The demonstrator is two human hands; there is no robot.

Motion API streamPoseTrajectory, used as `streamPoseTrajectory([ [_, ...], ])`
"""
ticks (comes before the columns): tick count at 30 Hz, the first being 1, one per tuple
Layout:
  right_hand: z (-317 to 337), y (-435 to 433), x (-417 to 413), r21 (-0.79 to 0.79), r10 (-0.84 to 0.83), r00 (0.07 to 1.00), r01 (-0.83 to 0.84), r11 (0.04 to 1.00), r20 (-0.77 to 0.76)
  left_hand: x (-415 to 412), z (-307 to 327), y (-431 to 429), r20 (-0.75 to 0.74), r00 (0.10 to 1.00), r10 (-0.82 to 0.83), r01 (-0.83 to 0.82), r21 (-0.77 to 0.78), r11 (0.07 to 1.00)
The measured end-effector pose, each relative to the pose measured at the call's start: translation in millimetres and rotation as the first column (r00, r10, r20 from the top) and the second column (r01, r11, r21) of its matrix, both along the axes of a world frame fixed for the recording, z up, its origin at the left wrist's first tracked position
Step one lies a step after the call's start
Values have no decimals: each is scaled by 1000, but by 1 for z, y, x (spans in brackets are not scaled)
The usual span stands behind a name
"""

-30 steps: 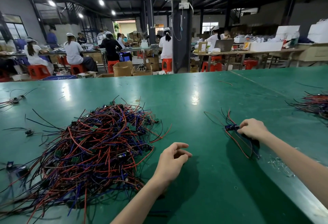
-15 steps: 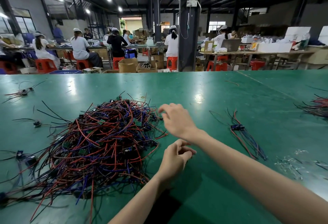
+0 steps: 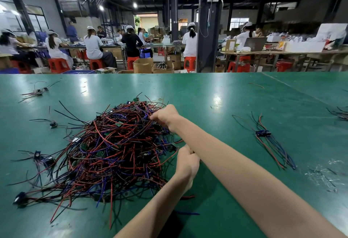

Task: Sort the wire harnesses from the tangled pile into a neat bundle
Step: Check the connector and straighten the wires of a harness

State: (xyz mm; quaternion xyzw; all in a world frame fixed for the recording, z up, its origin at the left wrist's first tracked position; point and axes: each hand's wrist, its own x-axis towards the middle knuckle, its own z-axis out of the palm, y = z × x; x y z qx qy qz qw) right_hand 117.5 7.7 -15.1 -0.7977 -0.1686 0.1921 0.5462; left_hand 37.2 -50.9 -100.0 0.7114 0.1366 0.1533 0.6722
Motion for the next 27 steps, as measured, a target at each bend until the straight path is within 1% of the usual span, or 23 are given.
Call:
streamPoseTrajectory([
  [2,5,-3,1,55,7,998,-3,998,-62,1,-2,0,15,1000,-26,27,-42,999],
  [5,16,-9,1,99,37,998,-31,995,-52,3,-4,1,36,999,-35,38,-81,996],
  [7,21,-14,0,153,91,991,-75,985,-99,4,-6,2,39,998,-48,53,-123,991],
  [8,23,-17,-1,153,136,983,-117,981,-122,4,-5,1,40,998,-49,54,-138,989],
  [10,24,-24,-1,69,249,956,-241,968,-156,6,-7,2,41,998,-46,53,-164,985],
  [13,23,-37,0,-101,386,895,-415,904,-224,6,-7,3,56,997,-52,63,-197,978],
  [15,22,-46,1,-107,456,853,-494,863,-254,6,-7,4,74,995,-65,80,-227,971],
  [17,23,-55,-1,-16,503,828,-523,852,-246,5,-6,5,76,995,-71,88,-251,964],
  [20,23,-75,-5,229,531,813,-485,844,-239,5,-4,7,71,995,-73,89,-262,961],
  [23,21,-102,-12,453,585,772,-441,775,-249,7,-4,7,53,997,-57,68,-256,964],
  [25,15,-124,-15,530,582,779,-399,748,-235,8,-4,4,50,999,-23,36,-282,959],
  [27,6,-142,-16,553,524,821,-334,764,-228,7,-4,0,70,997,11,14,-342,940],
])
